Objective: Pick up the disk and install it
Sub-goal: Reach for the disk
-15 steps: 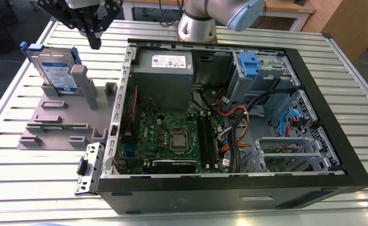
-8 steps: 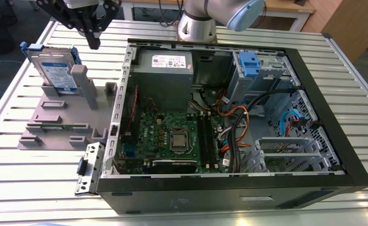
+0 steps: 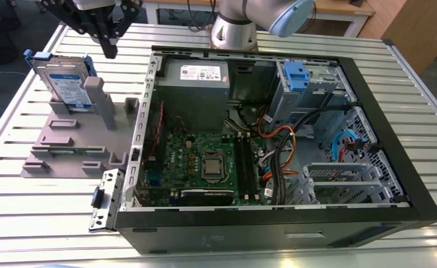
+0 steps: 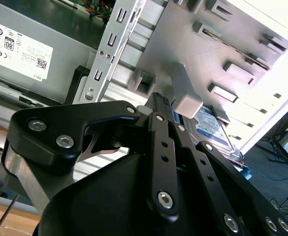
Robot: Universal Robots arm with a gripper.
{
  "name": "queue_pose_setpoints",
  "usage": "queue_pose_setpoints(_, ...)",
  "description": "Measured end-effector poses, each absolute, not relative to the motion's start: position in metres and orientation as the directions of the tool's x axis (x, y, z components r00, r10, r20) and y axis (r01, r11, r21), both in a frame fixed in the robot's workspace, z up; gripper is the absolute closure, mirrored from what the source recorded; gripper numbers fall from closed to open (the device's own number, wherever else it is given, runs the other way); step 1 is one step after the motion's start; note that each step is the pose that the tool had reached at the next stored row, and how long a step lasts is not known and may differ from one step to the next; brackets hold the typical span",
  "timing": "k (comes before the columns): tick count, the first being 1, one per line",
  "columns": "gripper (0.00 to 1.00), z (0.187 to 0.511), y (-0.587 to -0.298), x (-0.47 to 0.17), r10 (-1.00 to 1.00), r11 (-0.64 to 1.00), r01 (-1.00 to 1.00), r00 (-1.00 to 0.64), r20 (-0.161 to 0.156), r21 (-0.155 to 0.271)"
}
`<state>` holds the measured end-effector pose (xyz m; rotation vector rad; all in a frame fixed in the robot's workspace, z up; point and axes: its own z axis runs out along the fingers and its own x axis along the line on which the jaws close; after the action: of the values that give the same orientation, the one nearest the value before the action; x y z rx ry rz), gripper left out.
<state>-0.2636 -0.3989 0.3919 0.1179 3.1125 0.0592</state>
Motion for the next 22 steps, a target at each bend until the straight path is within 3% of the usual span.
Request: queue_pose_setpoints(22, 0.89, 0.391, -0.399, -0.274, 0.076, 0.996, 0.075, -0.997, -0.025, 0.039)
